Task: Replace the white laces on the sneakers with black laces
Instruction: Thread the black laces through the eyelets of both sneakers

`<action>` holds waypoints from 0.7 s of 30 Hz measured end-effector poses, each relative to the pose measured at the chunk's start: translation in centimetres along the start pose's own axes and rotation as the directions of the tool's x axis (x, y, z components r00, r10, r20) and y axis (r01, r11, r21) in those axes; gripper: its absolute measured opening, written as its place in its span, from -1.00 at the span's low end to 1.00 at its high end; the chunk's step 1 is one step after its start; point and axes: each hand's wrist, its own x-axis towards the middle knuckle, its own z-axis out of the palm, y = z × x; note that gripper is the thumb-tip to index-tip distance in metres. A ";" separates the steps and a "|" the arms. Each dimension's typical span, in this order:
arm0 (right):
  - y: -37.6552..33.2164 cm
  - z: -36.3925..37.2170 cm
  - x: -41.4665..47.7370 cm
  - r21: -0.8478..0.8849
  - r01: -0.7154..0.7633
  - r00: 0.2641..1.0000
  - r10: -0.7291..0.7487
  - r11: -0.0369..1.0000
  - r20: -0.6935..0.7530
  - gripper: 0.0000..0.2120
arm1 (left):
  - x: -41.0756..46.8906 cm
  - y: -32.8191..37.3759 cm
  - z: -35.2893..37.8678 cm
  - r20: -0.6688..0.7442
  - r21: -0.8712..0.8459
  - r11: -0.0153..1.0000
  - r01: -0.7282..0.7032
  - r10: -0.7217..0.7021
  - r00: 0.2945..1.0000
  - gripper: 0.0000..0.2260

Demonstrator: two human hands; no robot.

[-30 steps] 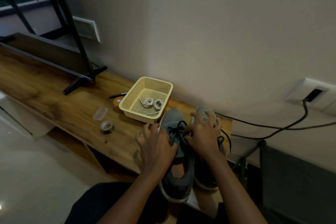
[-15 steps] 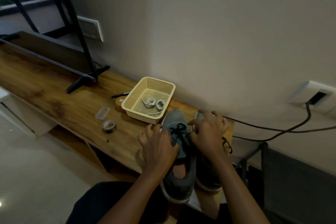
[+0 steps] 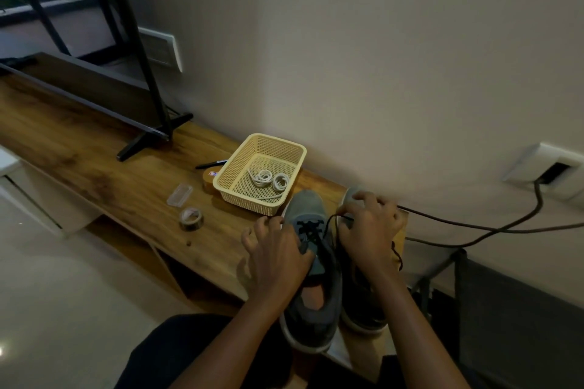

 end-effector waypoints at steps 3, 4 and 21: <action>-0.1 0.2 -0.3 -0.053 0.103 0.982 -0.093 0.993 0.165 -0.66 | 0.0 0.0 0.0 0.000 -0.004 1.000 0.004 -0.004 1.000 -0.72; -0.3 0.2 -0.4 -0.077 0.119 0.975 -0.101 0.990 0.198 -0.59 | 0.0 0.0 0.1 0.001 -0.001 1.000 0.006 -0.006 1.000 -0.72; 0.1 -0.8 0.2 -0.001 -0.046 0.999 0.046 0.999 -0.006 -0.93 | 0.0 -0.1 0.0 -0.003 -0.005 1.000 -0.008 0.008 1.000 -0.72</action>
